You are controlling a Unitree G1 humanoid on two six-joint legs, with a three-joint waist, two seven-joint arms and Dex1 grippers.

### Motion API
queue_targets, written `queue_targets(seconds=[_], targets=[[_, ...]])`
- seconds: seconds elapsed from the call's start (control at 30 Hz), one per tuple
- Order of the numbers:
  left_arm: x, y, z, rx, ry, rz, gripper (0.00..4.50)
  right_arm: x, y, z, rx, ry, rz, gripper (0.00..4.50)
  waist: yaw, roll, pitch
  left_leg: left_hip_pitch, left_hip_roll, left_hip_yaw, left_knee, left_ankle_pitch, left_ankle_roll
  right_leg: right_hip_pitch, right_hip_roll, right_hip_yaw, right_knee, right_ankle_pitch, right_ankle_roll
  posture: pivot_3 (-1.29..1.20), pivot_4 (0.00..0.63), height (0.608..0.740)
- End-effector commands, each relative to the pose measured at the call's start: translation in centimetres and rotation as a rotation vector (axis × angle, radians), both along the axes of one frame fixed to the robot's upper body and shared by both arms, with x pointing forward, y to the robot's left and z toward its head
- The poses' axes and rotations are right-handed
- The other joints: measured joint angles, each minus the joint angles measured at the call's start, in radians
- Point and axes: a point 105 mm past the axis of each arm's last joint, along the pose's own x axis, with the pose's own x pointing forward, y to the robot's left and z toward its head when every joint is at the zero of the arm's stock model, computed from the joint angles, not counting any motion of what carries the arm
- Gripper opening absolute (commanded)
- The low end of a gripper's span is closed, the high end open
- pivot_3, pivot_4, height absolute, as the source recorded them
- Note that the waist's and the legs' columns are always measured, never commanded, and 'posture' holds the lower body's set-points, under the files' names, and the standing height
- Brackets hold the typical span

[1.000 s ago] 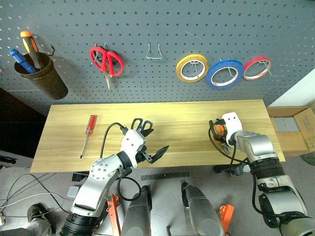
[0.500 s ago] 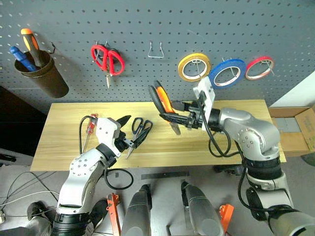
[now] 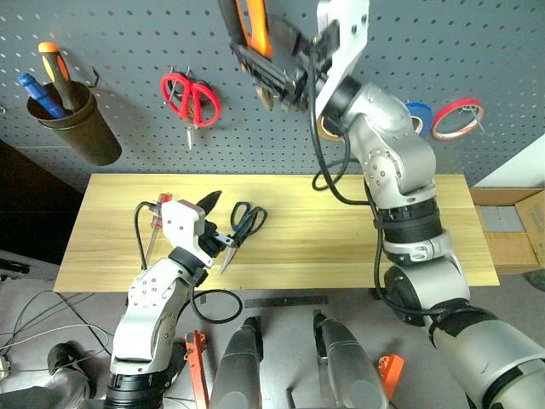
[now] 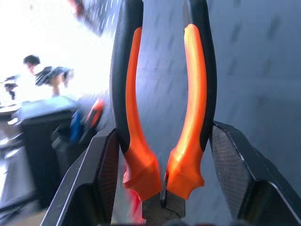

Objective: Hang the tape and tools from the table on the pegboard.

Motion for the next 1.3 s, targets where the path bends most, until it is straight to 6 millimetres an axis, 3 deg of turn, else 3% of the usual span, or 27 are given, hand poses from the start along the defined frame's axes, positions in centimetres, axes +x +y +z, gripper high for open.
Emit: queue_targets(seconds=[0.03,0.17,0.33,0.57,0.97,1.1,1.3], targets=[[-0.8,0.0,2.6,-0.040,-0.150,0.044,4.50,-1.5,0.7,2.2,0.040,-0.122,0.028,2.36,0.001,0.000,0.000,0.000,0.000,0.000,0.000,0.000,0.000,0.000,-0.001,0.000,0.000,0.000,0.000,0.00,0.333,0.740],[-1.1,-0.7,5.7,-0.057,-0.275,0.042,4.50,-1.6,1.2,2.8,0.068,-0.146,0.032,2.36,0.001,0.000,0.000,0.000,0.000,0.001,0.001,0.000,0.000,0.000,-0.001,0.000,0.002,0.000,0.000,0.00,0.339,0.740],[-1.2,-1.7,7.5,-0.026,-0.336,-0.003,4.50,-0.7,1.4,3.3,0.099,-0.151,-0.009,2.36,0.001,0.000,0.000,0.001,-0.001,0.000,0.003,0.000,0.000,0.000,-0.001,0.000,0.007,0.000,0.000,0.00,0.336,0.740],[-1.2,-2.1,7.6,-0.015,-0.330,-0.020,4.50,0.8,1.6,3.7,0.162,-0.160,-0.112,2.36,0.000,0.000,0.000,0.001,-0.002,0.000,0.003,0.001,-0.001,-0.001,0.000,0.000,0.009,0.000,-0.001,0.01,0.335,0.740],[-1.5,-1.9,6.6,0.006,-0.292,-0.017,4.50,3.0,1.4,1.5,0.186,-0.138,-0.208,2.36,0.003,0.000,0.000,0.001,-0.002,0.000,0.003,0.002,-0.002,-0.002,0.001,0.000,0.011,0.000,-0.001,0.02,0.349,0.740],[-1.5,-1.8,6.7,0.007,-0.289,-0.013,4.50,3.9,0.8,-0.6,0.188,-0.109,-0.234,2.36,0.004,0.000,0.000,0.001,-0.002,0.000,0.003,0.002,-0.002,-0.002,0.001,0.000,0.011,0.000,-0.001,0.03,0.353,0.740],[-1.5,-1.8,6.7,0.009,-0.287,-0.013,4.50,4.1,0.6,-1.0,0.195,-0.135,-0.271,2.36,0.004,0.000,0.000,0.001,-0.002,0.000,0.004,0.002,-0.002,-0.002,0.001,0.000,0.012,0.000,-0.001,0.03,0.353,0.740]])
